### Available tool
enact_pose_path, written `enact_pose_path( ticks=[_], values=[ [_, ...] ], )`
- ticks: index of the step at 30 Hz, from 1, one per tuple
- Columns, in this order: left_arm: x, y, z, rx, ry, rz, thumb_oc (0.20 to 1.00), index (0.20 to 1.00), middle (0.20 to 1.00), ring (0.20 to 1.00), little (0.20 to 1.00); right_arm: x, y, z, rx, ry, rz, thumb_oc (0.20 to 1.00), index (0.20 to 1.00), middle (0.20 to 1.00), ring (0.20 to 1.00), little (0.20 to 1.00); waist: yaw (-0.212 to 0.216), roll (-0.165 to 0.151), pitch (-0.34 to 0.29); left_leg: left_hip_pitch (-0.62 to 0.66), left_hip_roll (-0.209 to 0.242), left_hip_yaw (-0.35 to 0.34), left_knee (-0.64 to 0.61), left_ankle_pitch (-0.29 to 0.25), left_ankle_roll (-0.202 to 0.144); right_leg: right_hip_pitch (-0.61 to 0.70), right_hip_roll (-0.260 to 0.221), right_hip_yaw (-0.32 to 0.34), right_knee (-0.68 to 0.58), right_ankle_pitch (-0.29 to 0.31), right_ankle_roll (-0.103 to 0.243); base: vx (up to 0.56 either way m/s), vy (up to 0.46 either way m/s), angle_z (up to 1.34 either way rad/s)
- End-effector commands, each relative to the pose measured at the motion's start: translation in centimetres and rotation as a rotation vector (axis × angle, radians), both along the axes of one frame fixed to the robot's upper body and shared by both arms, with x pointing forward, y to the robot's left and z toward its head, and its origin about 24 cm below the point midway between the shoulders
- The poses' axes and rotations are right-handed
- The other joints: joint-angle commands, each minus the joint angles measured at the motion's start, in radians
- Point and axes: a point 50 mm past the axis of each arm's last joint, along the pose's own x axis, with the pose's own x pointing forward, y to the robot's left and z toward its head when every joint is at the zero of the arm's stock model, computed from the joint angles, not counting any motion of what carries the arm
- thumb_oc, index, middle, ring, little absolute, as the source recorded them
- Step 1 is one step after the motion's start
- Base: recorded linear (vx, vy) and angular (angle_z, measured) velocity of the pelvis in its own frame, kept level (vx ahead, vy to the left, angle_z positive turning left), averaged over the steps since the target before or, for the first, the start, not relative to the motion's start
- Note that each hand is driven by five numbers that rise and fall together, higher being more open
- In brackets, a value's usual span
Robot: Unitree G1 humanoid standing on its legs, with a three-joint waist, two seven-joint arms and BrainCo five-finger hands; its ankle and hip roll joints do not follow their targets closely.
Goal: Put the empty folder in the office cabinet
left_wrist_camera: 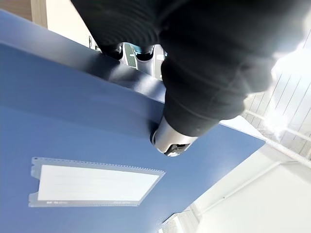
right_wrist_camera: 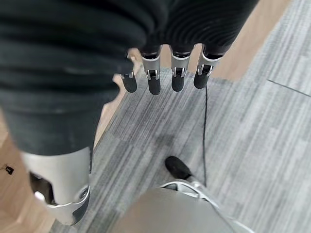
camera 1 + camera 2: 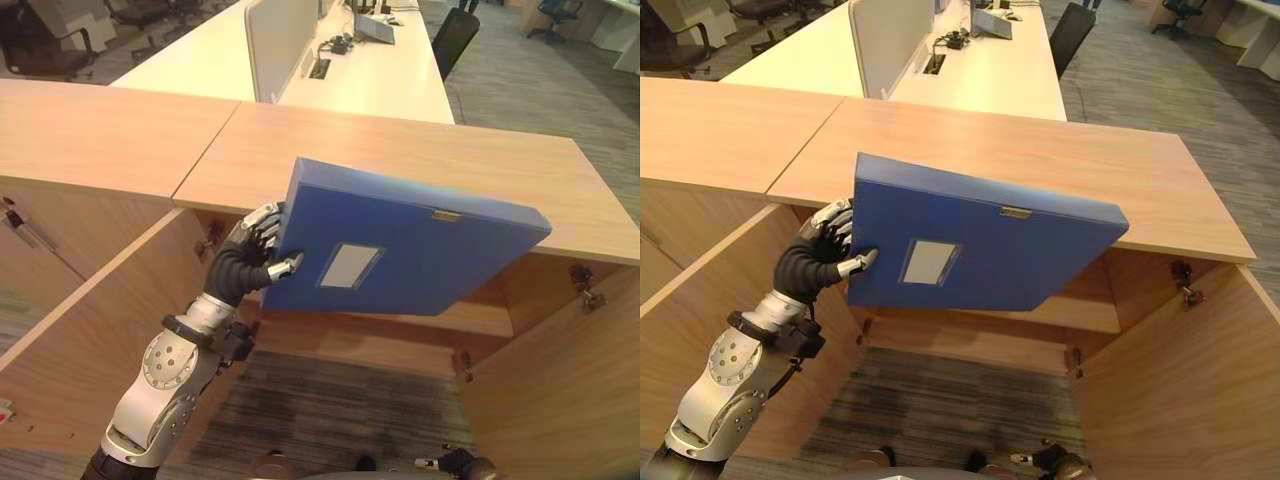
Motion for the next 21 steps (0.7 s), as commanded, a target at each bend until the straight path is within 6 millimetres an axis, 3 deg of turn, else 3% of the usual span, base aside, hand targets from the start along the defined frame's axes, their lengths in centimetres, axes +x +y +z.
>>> enact_pose_path(
  ticks=[1, 3, 4, 6, 7, 8, 11, 13, 14, 15, 21],
  values=[
    [-0.9, 0.3, 0.4, 0.097, -0.047, -0.012, 0.2, 0.2, 0.2, 0.2, 0.2, 0.0, 0.6, -0.2, 0.008, 0.018, -0.006, 1.0, 1.0, 1.0, 1.0, 1.0, -0.001, -0.047, -0.03, -0.041, -0.002, -0.018, 0.103, -0.076, 0.005, 0.026, -0.001, 0.029, 0.001, -0.071, 0.033, 0.0, 0.0, 0.0],
    [-1.1, 1.0, -0.6, 0.148, -0.002, 0.01, 0.2, 0.2, 0.2, 0.2, 0.2, 0.4, 0.5, -0.1, 0.014, -0.001, -0.034, 1.0, 1.0, 1.0, 1.0, 1.0, 0.001, -0.044, -0.03, -0.041, -0.001, -0.018, 0.105, -0.076, 0.004, 0.025, -0.001, 0.03, 0.001, -0.07, 0.033, 0.01, 0.005, -0.02],
    [-1.1, 1.3, -2.4, 0.216, 0.068, 0.02, 0.2, 0.2, 0.2, 0.2, 0.2, 2.5, 1.6, 0.3, 0.063, -0.088, -0.116, 1.0, 1.0, 1.0, 1.0, 1.0, 0.01, -0.036, -0.029, -0.035, 0.002, -0.017, 0.109, -0.084, 0.004, 0.03, 0.003, 0.034, 0.001, -0.072, 0.034, 0.0, 0.0, 0.0],
    [-1.0, 1.3, -2.4, 0.217, 0.065, 0.019, 0.2, 0.2, 0.2, 0.2, 0.2, 2.6, 1.6, 0.3, 0.063, -0.091, -0.118, 1.0, 1.0, 1.0, 1.0, 1.0, 0.01, -0.039, -0.03, -0.039, -0.002, -0.017, 0.105, -0.077, 0.005, 0.026, 0.0, 0.033, 0.001, -0.07, 0.034, 0.01, 0.006, -0.02],
    [-1.6, 2.9, -3.4, 0.373, 0.075, 0.071, 0.2, 0.2, 0.2, 0.2, 0.2, 4.3, 0.6, 1.2, 0.069, -0.169, -0.152, 1.0, 1.0, 1.0, 1.0, 1.0, 0.023, -0.026, -0.024, -0.033, 0.003, -0.018, 0.112, -0.085, 0.003, 0.035, 0.001, 0.032, 0.001, -0.074, 0.037, 0.0, 0.0, 0.0],
    [-1.6, 3.0, -3.4, 0.374, 0.075, 0.072, 0.2, 0.2, 0.2, 0.2, 0.2, 4.2, 0.6, 1.2, 0.07, -0.169, -0.151, 1.0, 1.0, 1.0, 1.0, 1.0, 0.021, -0.029, -0.026, -0.036, 0.0, -0.018, 0.11, -0.079, 0.004, 0.031, -0.001, 0.031, 0.001, -0.071, 0.037, 0.0, 0.0, 0.0],
    [-2.1, 4.9, -4.9, 0.553, 0.112, 0.122, 0.2, 0.2, 0.2, 0.2, 0.2, 8.1, -0.2, 4.5, 0.102, -0.435, -0.11, 1.0, 1.0, 1.0, 1.0, 1.0, 0.007, -0.026, -0.024, -0.026, 0.006, -0.011, 0.104, -0.084, 0.001, 0.033, 0.001, 0.036, 0.001, -0.074, 0.038, 0.0, 0.006, -0.02],
    [-2.7, 6.6, -5.3, 0.674, 0.105, 0.198, 0.2, 0.2, 0.2, 0.2, 0.2, 9.4, -2.4, 7.5, 0.017, -0.587, -0.039, 1.0, 1.0, 1.0, 1.0, 1.0, -0.001, -0.028, -0.025, -0.027, 0.006, -0.009, 0.104, -0.086, 0.001, 0.031, -0.001, 0.039, 0.001, -0.074, 0.039, 0.0, 0.002, -0.08],
    [-2.7, 6.6, -5.3, 0.675, 0.105, 0.198, 0.2, 0.2, 0.2, 0.2, 0.2, 9.4, -2.4, 7.5, 0.016, -0.586, -0.039, 1.0, 1.0, 1.0, 1.0, 1.0, -0.001, -0.029, -0.026, -0.03, 0.003, -0.009, 0.102, -0.08, 0.002, 0.028, -0.003, 0.038, 0.001, -0.071, 0.039, 0.01, -0.006, -0.06],
    [-2.9, 7.3, -5.5, 0.758, 0.09, 0.233, 0.2, 0.2, 0.2, 0.2, 0.2, 9.9, -3.4, 9.2, -0.05, -0.646, 0.025, 1.0, 1.0, 1.0, 1.0, 1.0, -0.001, -0.028, -0.025, -0.031, 0.006, -0.01, 0.107, -0.088, 0.001, 0.03, -0.002, 0.037, 0.001, -0.074, 0.04, 0.0, 0.0, 0.0],
    [-2.9, 7.8, -5.3, 0.818, 0.05, 0.285, 0.2, 0.2, 0.2, 0.2, 0.2, 11.9, -3.8, 12.6, -0.131, -0.768, 0.179, 1.0, 1.0, 1.0, 1.0, 1.0, -0.004, -0.027, -0.029, -0.038, 0.005, -0.013, 0.108, -0.091, 0.003, 0.025, -0.007, 0.034, 0.002, -0.072, 0.041, -0.01, 0.001, 0.0]
  ],
)
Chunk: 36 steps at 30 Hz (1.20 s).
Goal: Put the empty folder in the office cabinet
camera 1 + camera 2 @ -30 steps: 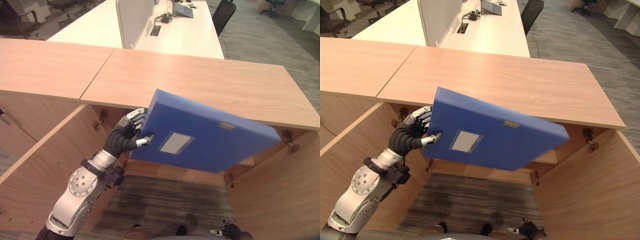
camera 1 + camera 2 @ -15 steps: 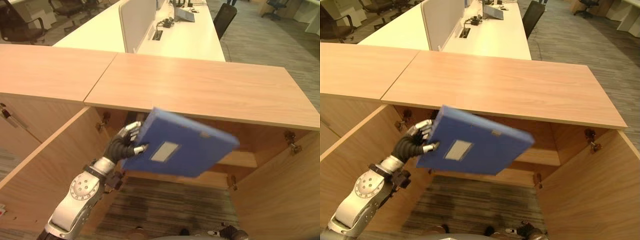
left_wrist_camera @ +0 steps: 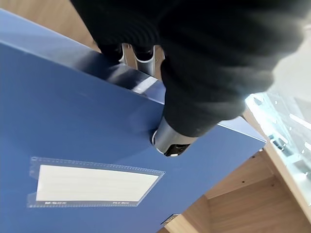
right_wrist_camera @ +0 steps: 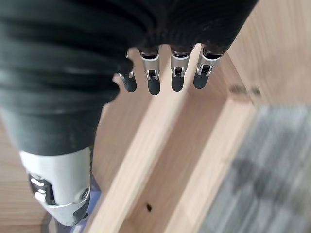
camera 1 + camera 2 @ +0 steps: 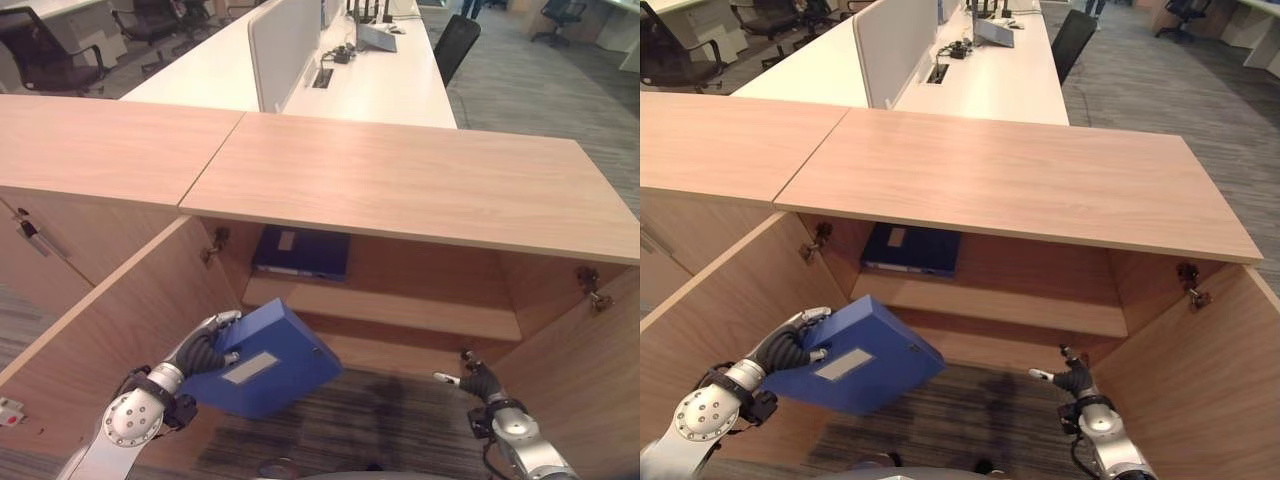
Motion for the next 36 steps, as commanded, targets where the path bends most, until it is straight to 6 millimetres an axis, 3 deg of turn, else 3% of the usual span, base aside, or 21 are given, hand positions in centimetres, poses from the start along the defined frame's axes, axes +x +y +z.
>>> enact_pose_path(
  ticks=[1, 2, 4, 9, 14, 29, 36],
  values=[
    [1.0, -0.1, 3.3, 0.042, -0.22, -0.032, 0.2, 0.2, 0.2, 0.2, 0.2, 3.6, 0.4, 3.6, -0.094, -0.161, 0.123, 1.0, 1.0, 1.0, 1.0, 1.0, -0.02, -0.046, -0.013, -0.065, 0.002, -0.03, 0.116, -0.084, 0.005, 0.021, -0.009, 0.014, 0.005, -0.07, 0.039, 0.0, 0.0, 0.0],
    [1.1, -0.5, 3.6, 0.04, -0.249, -0.041, 0.2, 0.2, 0.2, 0.2, 0.2, 4.5, 1.2, 4.7, -0.115, -0.209, 0.185, 1.0, 1.0, 1.0, 1.0, 1.0, -0.019, -0.044, -0.013, -0.062, 0.004, -0.03, 0.117, -0.091, 0.003, 0.024, -0.007, 0.015, 0.006, -0.073, 0.04, -0.03, 0.005, -0.01],
    [1.2, -0.7, 3.8, 0.042, -0.266, -0.046, 0.2, 0.2, 0.2, 0.2, 0.2, 4.9, 1.7, 5.2, -0.123, -0.229, 0.221, 1.0, 1.0, 1.0, 1.0, 1.0, -0.018, -0.044, -0.013, -0.063, 0.004, -0.03, 0.117, -0.091, 0.004, 0.024, -0.008, 0.015, 0.006, -0.073, 0.04, 0.0, 0.0, 0.0],
    [1.6, -1.3, 4.9, 0.031, -0.351, -0.046, 0.2, 0.2, 0.2, 0.2, 0.2, 6.4, 5.8, 6.5, -0.157, -0.274, 0.457, 1.0, 1.0, 1.0, 1.0, 1.0, -0.009, -0.044, -0.011, -0.065, 0.005, -0.032, 0.122, -0.091, 0.0, 0.025, -0.011, 0.011, 0.006, -0.074, 0.037, -0.01, 0.0, 0.0],
    [1.7, -1.4, 5.5, 0.042, -0.388, -0.048, 0.2, 0.2, 0.2, 0.2, 0.2, 7.2, 7.5, 6.9, -0.187, -0.28, 0.551, 1.0, 1.0, 1.0, 1.0, 1.0, -0.006, -0.046, -0.011, -0.072, 0.002, -0.033, 0.122, -0.082, 0.0, 0.02, -0.015, 0.009, 0.006, -0.071, 0.035, -0.01, -0.002, 0.01],
    [2.2, -2.2, 6.5, 0.039, -0.456, -0.074, 0.2, 0.2, 0.2, 0.2, 0.2, 9.9, 14.8, 12.7, -0.092, -0.518, 0.829, 1.0, 1.0, 1.0, 1.0, 1.0, 0.02, -0.044, -0.013, -0.074, 0.007, -0.028, 0.129, -0.08, -0.004, 0.026, -0.017, 0.005, 0.006, -0.071, 0.03, 0.0, 0.0, 0.0],
    [2.2, -2.7, 6.8, 0.023, -0.478, -0.088, 0.2, 0.2, 0.2, 0.2, 0.2, 9.8, 17.8, 13.2, -0.026, -0.541, 0.912, 1.0, 1.0, 1.0, 1.0, 1.0, 0.031, -0.045, -0.011, -0.073, 0.006, -0.031, 0.128, -0.079, -0.004, 0.028, -0.017, 0.005, 0.006, -0.071, 0.028, 0.0, 0.0, 0.0]
  ],
)
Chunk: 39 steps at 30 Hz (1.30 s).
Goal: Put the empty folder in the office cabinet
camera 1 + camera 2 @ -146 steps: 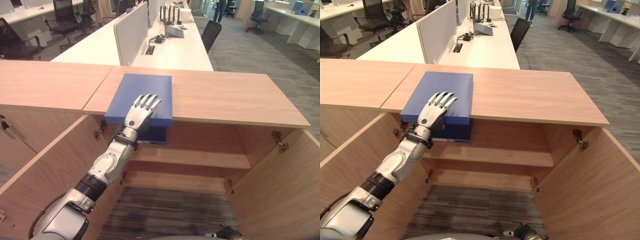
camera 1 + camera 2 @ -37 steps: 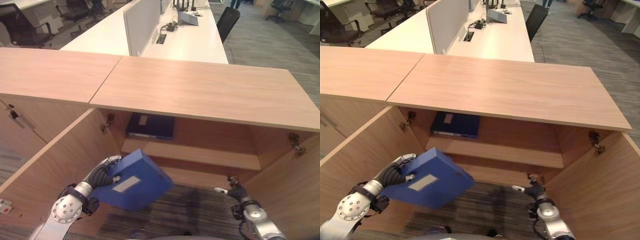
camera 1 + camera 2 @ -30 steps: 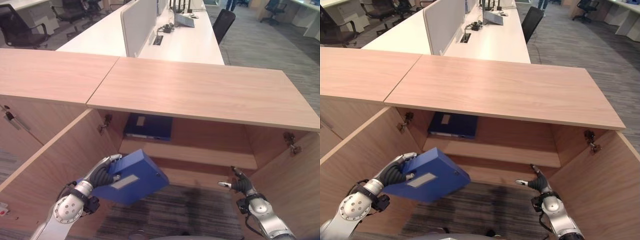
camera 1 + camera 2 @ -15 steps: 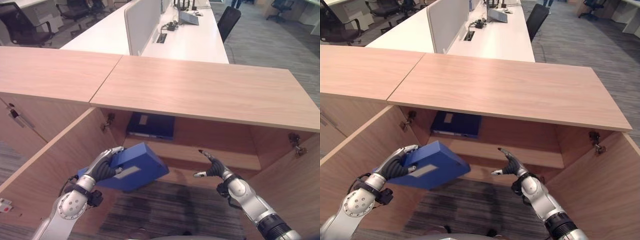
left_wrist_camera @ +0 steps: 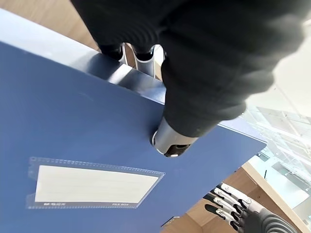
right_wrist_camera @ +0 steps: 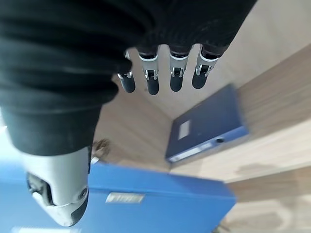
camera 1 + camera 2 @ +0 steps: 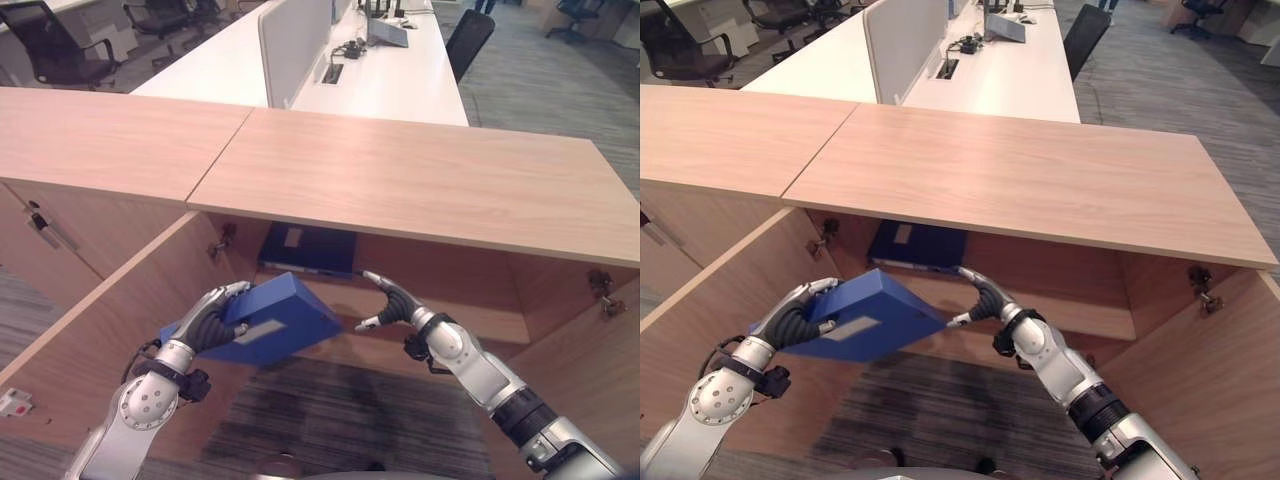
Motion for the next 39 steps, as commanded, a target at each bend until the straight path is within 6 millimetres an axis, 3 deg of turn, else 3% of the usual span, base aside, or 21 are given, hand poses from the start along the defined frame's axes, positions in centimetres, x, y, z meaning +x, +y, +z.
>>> enact_pose_path(
  ticks=[1, 7, 13, 24, 32, 33, 34, 35, 39],
  values=[
    [0.3, -1.1, 4.3, -0.002, -0.244, -0.075, 0.2, 0.2, 0.2, 0.2, 0.2, 0.5, 3.6, 3.3, 0.107, -0.11, 0.138, 1.0, 1.0, 1.0, 1.0, 1.0, 0.001, -0.054, -0.02, -0.066, 0.007, -0.025, 0.125, -0.079, -0.004, 0.028, -0.015, 0.013, 0.001, -0.07, 0.028, 0.0, 0.0, 0.0],
    [0.4, -1.7, 5.1, -0.034, -0.282, -0.102, 0.2, 0.2, 0.2, 0.2, 0.2, 0.3, 5.5, 3.3, 0.127, -0.093, 0.201, 1.0, 1.0, 1.0, 1.0, 1.0, 0.009, -0.055, -0.02, -0.067, 0.007, -0.026, 0.124, -0.077, -0.004, 0.029, -0.016, 0.011, 0.001, -0.071, 0.027, 0.0, 0.0, 0.0],
    [0.1, -3.8, 6.9, -0.113, -0.353, -0.223, 0.2, 0.2, 0.2, 0.2, 0.2, 0.0, 7.0, 1.9, 0.108, -0.044, 0.231, 1.0, 1.0, 1.0, 1.0, 1.0, 0.01, -0.057, -0.023, -0.069, 0.006, -0.028, 0.126, -0.077, -0.003, 0.03, -0.015, 0.01, 0.002, -0.069, 0.029, 0.0, 0.0, 0.0],
    [-0.4, -6.1, 9.1, -0.174, -0.398, -0.41, 0.2, 0.2, 0.2, 0.2, 0.2, 0.7, 8.0, 2.6, 0.004, -0.141, 0.279, 1.0, 1.0, 1.0, 1.0, 1.0, 0.006, -0.056, -0.029, -0.066, 0.005, -0.026, 0.124, -0.078, -0.003, 0.029, -0.014, 0.016, 0.002, -0.071, 0.031, 0.0, 0.0, 0.0],
    [-0.5, -6.8, 10.9, -0.118, -0.504, -0.467, 0.2, 0.2, 0.2, 0.2, 0.2, 1.0, 8.9, 2.7, -0.081, -0.19, 0.33, 1.0, 1.0, 1.0, 1.0, 1.0, 0.008, -0.057, -0.033, -0.066, 0.003, -0.028, 0.123, -0.079, -0.003, 0.03, -0.013, 0.018, 0.002, -0.073, 0.031, 0.0, 0.0, 0.0],
    [-0.5, -6.9, 11.1, -0.125, -0.512, -0.475, 0.2, 0.2, 0.2, 0.2, 0.2, 0.9, 9.1, 2.6, -0.085, -0.186, 0.338, 0.865, 0.865, 0.865, 0.865, 0.865, 0.007, -0.057, -0.034, -0.066, 0.003, -0.029, 0.122, -0.079, -0.003, 0.03, -0.013, 0.019, 0.002, -0.072, 0.031, 0.0, 0.0, 0.0],
    [-0.5, -7.1, 11.2, -0.134, -0.519, -0.485, 0.2, 0.2, 0.2, 0.2, 0.2, 0.8, 9.4, 2.6, -0.085, -0.183, 0.35, 0.244, 0.244, 0.244, 0.244, 0.244, 0.007, -0.057, -0.035, -0.066, 0.003, -0.029, 0.121, -0.079, -0.003, 0.029, -0.014, 0.019, 0.002, -0.073, 0.031, 0.0, 0.0, 0.0],
    [-0.4, -7.3, 11.3, -0.139, -0.523, -0.492, 0.2, 0.2, 0.2, 0.2, 0.2, 0.7, 9.6, 2.5, -0.089, -0.176, 0.362, 0.2, 0.2, 0.2, 0.2, 0.2, 0.007, -0.057, -0.035, -0.065, 0.002, -0.029, 0.121, -0.079, -0.003, 0.03, -0.014, 0.02, 0.002, -0.072, 0.031, 0.0, 0.0, 0.0],
    [-0.4, -7.7, 11.7, -0.163, -0.547, -0.508, 0.2, 0.2, 0.2, 0.2, 0.2, -0.1, 10.7, 2.0, -0.079, -0.134, 0.421, 0.2, 0.2, 0.2, 0.2, 0.2, 0.005, -0.061, -0.035, -0.064, 0.002, -0.028, 0.121, -0.08, -0.003, 0.03, -0.014, 0.021, 0.002, -0.073, 0.032, 0.0, 0.0, 0.0]
  ],
)
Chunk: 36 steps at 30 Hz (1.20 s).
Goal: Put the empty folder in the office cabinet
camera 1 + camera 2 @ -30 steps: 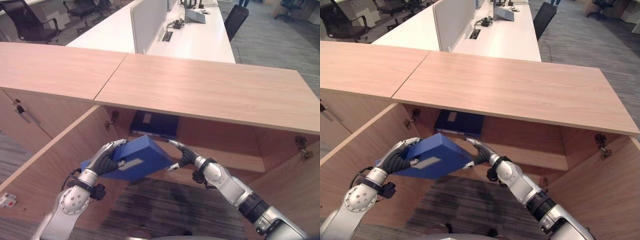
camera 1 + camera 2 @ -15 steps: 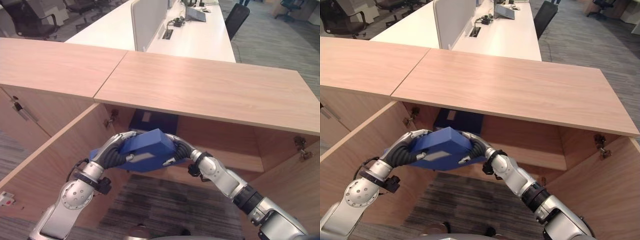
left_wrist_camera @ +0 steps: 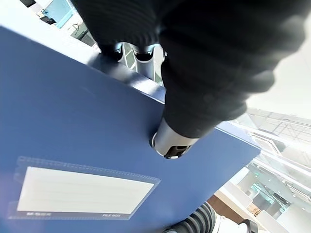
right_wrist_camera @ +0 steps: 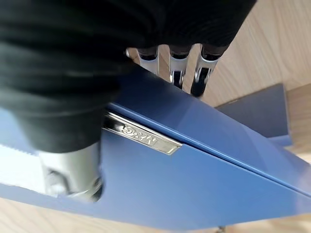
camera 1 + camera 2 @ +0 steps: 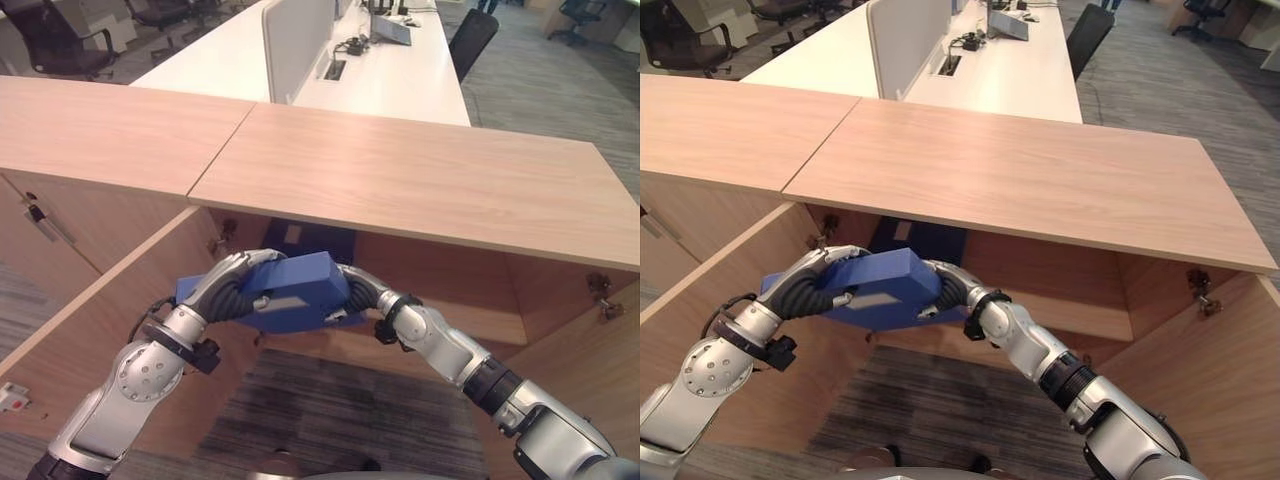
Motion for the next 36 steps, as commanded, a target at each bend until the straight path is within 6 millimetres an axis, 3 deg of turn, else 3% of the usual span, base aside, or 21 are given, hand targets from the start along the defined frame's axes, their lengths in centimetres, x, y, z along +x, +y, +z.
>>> enact_pose_path(
  ticks=[1, 7, 13, 14, 15, 16, 22, 25, 27, 30, 32, 33, 36],
  values=[
    [-1.9, -4.9, 6.5, -0.201, -0.343, -0.307, 0.2, 0.2, 0.2, 0.2, 0.2, -1.9, 6.3, 0.5, 0.024, -0.001, 0.264, 0.2, 0.2, 0.2, 0.2, 0.2, 0.006, -0.041, -0.046, -0.064, 0.001, -0.025, 0.115, -0.08, -0.003, 0.027, -0.014, 0.025, 0.002, -0.073, 0.032, 0.0, 0.0, 0.0],
    [-1.7, -5.1, 6.3, -0.223, -0.329, -0.311, 0.2, 0.2, 0.2, 0.2, 0.2, -2.7, 6.2, -0.8, 0.078, 0.105, 0.252, 0.2, 0.2, 0.2, 0.2, 0.2, 0.001, -0.041, -0.045, -0.063, 0.001, -0.022, 0.114, -0.079, -0.003, 0.028, -0.015, 0.024, 0.002, -0.072, 0.034, 0.0, 0.0, 0.0],
    [-1.3, -5.4, 4.9, -0.281, -0.188, -0.339, 0.219, 0.219, 0.219, 0.219, 0.219, -4.5, 5.5, -4.2, 0.311, 0.456, 0.14, 0.2, 0.2, 0.2, 0.2, 0.2, -0.001, -0.04, -0.04, -0.062, 0.001, -0.021, 0.111, -0.074, -0.005, 0.026, -0.017, 0.023, 0.002, -0.069, 0.035, 0.0, 0.0, 0.0],
    [-1.3, -5.4, 4.6, -0.3, -0.16, -0.343, 0.319, 0.319, 0.319, 0.319, 0.319, -4.8, 5.6, -4.4, 0.353, 0.502, 0.134, 0.2, 0.2, 0.2, 0.2, 0.2, 0.0, -0.041, -0.039, -0.062, 0.001, -0.021, 0.111, -0.073, -0.005, 0.026, -0.017, 0.023, 0.002, -0.069, 0.035, 0.0, 0.0, 0.0],
    [-1.2, -5.4, 4.2, -0.323, -0.12, -0.348, 0.514, 0.514, 0.514, 0.514, 0.514, -5.1, 5.7, -4.7, 0.417, 0.565, 0.119, 0.2, 0.2, 0.2, 0.2, 0.2, 0.0, -0.04, -0.04, -0.062, 0.001, -0.021, 0.11, -0.072, -0.007, 0.026, -0.017, 0.022, 0.001, -0.068, 0.035, 0.0, 0.0, 0.0],
    [-1.0, -5.5, 3.5, -0.344, -0.064, -0.354, 1.0, 1.0, 1.0, 1.0, 1.0, -5.4, 5.7, -5.0, 0.471, 0.626, 0.108, 0.2, 0.2, 0.2, 0.2, 0.2, 0.001, -0.039, -0.038, -0.06, 0.003, -0.02, 0.111, -0.072, -0.007, 0.028, -0.016, 0.022, 0.001, -0.068, 0.035, 0.0, 0.0, 0.0],
    [-0.2, -5.0, -1.7, -0.536, 0.33, -0.311, 1.0, 1.0, 1.0, 1.0, 1.0, -7.0, 3.2, -8.2, 0.695, 0.896, -0.098, 0.2, 0.2, 0.2, 0.2, 0.2, -0.006, -0.035, -0.034, -0.058, 0.005, -0.016, 0.107, -0.065, -0.01, 0.025, -0.016, 0.02, 0.001, -0.066, 0.035, 0.0, 0.0, 0.0],
    [-0.4, -4.0, -4.6, -0.667, 0.513, -0.229, 1.0, 1.0, 1.0, 1.0, 1.0, -7.9, 0.7, -9.8, 0.752, 0.97, -0.213, 0.2, 0.2, 0.2, 0.2, 0.2, -0.011, -0.033, -0.029, -0.057, 0.009, -0.018, 0.11, -0.067, -0.015, 0.025, -0.011, 0.021, 0.002, -0.071, 0.033, 0.01, -0.02, -0.05],
    [-0.9, -2.5, -6.3, -0.736, 0.586, -0.13, 1.0, 1.0, 1.0, 1.0, 1.0, -8.8, -1.5, -11.1, 0.795, 1.01, -0.322, 0.2, 0.2, 0.2, 0.2, 0.2, -0.01, -0.036, -0.021, -0.113, 0.023, -0.033, 0.188, -0.062, -0.028, 0.024, -0.004, 0.023, 0.001, -0.079, 0.024, -0.03, -0.074, -0.01],
    [-1.8, -0.4, -7.8, -0.74, 0.611, 0.005, 1.0, 1.0, 1.0, 1.0, 1.0, -10.3, -4.4, -12.6, 0.839, 1.055, -0.46, 0.2, 0.2, 0.2, 0.2, 0.2, 0.006, -0.03, 0.015, -0.246, 0.051, -0.098, 0.406, 0.044, -0.063, 0.027, 0.021, 0.016, 0.0, -0.09, -0.005, -0.07, -0.097, 0.08],
    [-2.6, 0.6, -9.1, -0.786, 0.649, 0.085, 1.0, 1.0, 1.0, 1.0, 1.0, -11.1, -6.2, -13.3, 0.874, 1.057, -0.561, 0.2, 0.2, 0.2, 0.2, 0.2, 0.014, -0.026, 0.037, -0.297, 0.05, -0.129, 0.481, 0.119, -0.064, 0.034, 0.026, -0.001, 0.0, -0.097, -0.012, -0.04, -0.036, 0.07],
    [-2.8, 0.9, -9.4, -0.804, 0.656, 0.114, 1.0, 1.0, 1.0, 1.0, 1.0, -11.3, -6.9, -13.5, 0.896, 1.055, -0.605, 0.2, 0.2, 0.2, 0.2, 0.2, 0.012, -0.023, 0.043, -0.318, 0.054, -0.133, 0.477, 0.14, -0.062, 0.032, 0.026, -0.01, 0.0, -0.1, -0.012, -0.01, 0.011, 0.06],
    [-3.4, 1.9, -10.4, -0.832, 0.658, 0.21, 1.0, 1.0, 1.0, 1.0, 1.0, -11.6, -8.4, -13.7, 0.957, 1.026, -0.705, 0.2, 0.2, 0.2, 0.2, 0.2, 0.017, -0.035, 0.046, -0.341, 0.015, -0.127, 0.338, 0.088, -0.031, 0.016, 0.005, -0.009, 0.0, -0.103, 0.006, 0.06, 0.069, 0.13]
  ],
)
